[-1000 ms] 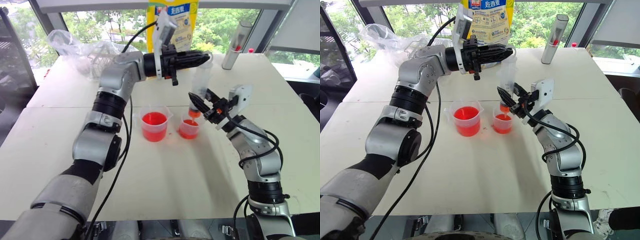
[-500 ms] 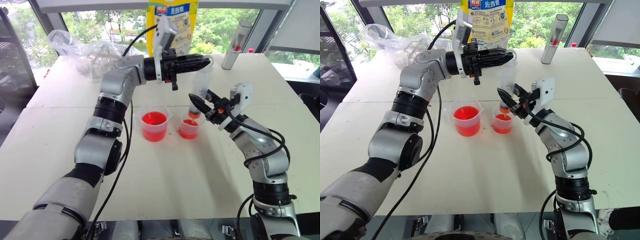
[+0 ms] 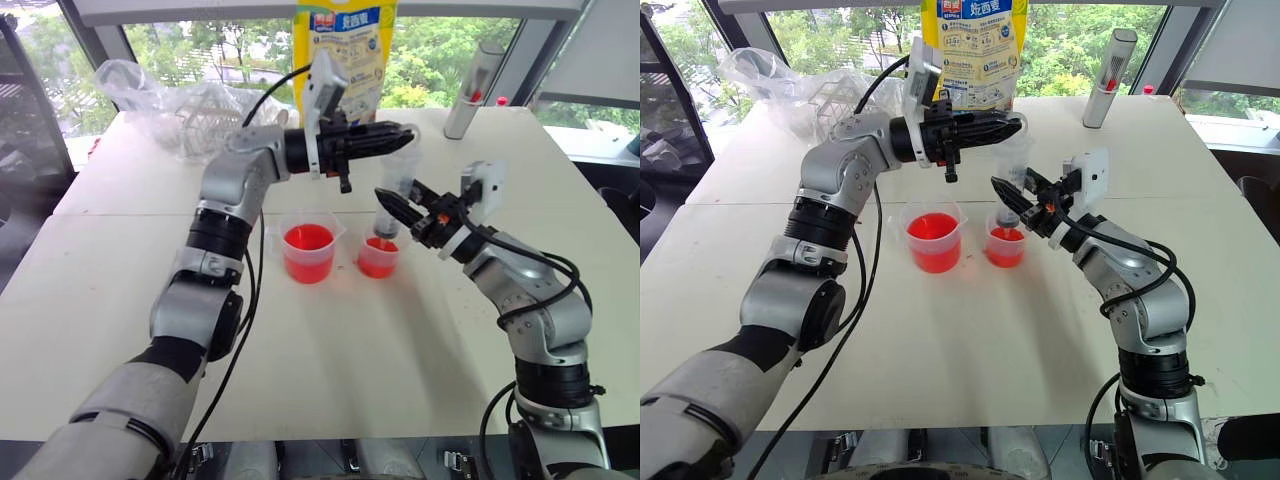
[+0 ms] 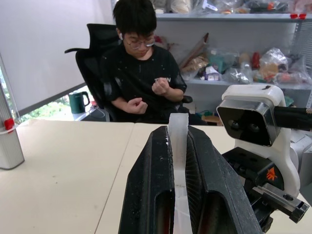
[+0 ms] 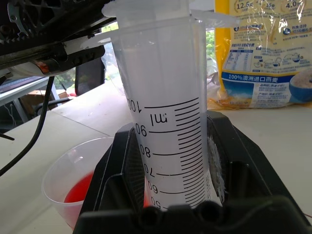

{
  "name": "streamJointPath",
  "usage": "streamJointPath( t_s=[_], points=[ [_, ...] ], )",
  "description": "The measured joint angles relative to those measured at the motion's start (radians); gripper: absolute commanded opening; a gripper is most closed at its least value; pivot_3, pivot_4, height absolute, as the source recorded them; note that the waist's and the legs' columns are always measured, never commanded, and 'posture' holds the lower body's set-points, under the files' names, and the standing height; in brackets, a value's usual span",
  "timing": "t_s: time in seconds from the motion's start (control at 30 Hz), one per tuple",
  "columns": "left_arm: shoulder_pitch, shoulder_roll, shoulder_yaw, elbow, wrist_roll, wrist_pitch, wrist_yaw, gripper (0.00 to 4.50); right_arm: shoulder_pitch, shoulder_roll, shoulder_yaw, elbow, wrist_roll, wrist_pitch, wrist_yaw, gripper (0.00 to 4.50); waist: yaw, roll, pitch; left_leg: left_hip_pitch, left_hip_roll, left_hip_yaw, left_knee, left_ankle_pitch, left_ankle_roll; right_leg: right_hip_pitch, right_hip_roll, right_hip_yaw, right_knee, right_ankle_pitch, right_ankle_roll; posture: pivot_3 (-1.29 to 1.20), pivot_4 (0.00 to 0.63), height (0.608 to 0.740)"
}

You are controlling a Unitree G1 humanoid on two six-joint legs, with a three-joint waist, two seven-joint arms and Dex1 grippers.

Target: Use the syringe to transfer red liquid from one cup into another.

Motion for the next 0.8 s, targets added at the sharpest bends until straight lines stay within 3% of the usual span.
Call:
streamJointPath(
  t_s=[0.37, 0.47, 0.67, 0.7, 0.8],
  points=[
    [0.002, 0.002, 0.0, -0.011, 0.002, -0.011, 0.032, 0.02, -0.005, -0.011, -0.003, 0.0, 0.004, 0.003, -0.008, 1.37, 0.0, 0.0, 0.0, 0.0, 0.0, 0.0, 0.0, 0.0, 0.0, 0.0, 0.0, 0.0, 0.0, 0.0, 0.0, 0.0, 0.15, 0.74],
    [0.002, 0.013, 0.001, -0.027, 0.001, 0.003, 0.047, 1.15, -0.005, -0.007, -0.005, -0.002, 0.005, -0.005, -0.01, 1.37, 0.0, 0.0, 0.0, 0.0, 0.0, 0.0, 0.0, 0.0, 0.0, 0.0, 0.0, 0.0, 0.0, 0.0, 0.0, 0.0, 0.15, 0.74],
    [0.009, 0.072, 0.034, -0.061, -0.016, 0.055, 0.095, 4.12, -0.005, 0.002, -0.038, -0.028, 0.006, -0.045, -0.01, 1.37, -0.001, 0.0, 0.0, 0.0, 0.0, 0.0, 0.0, 0.0, 0.0, 0.0, 0.0, 0.0, 0.0, 0.0, 0.0, 0.0, 0.15, 0.74],
    [0.015, 0.082, 0.042, -0.075, -0.023, 0.065, 0.104, 4.44, -0.005, 0.003, -0.038, -0.031, 0.007, -0.051, -0.008, 1.37, -0.001, 0.0, 0.0, 0.0, 0.001, 0.0, 0.0, 0.0, 0.0, 0.0, 0.0, 0.0, 0.0, 0.0, 0.0, 0.0, 0.15, 0.74],
    [0.037, 0.123, 0.074, -0.121, -0.054, 0.101, 0.126, 4.44, -0.004, 0.003, -0.037, -0.038, 0.012, -0.057, -0.006, 1.37, -0.001, 0.0, 0.0, 0.001, 0.001, 0.0, 0.0, 0.0, 0.0, 0.0, 0.0, 0.0, 0.001, 0.0, 0.0, 0.0, 0.15, 0.74]
  ],
)
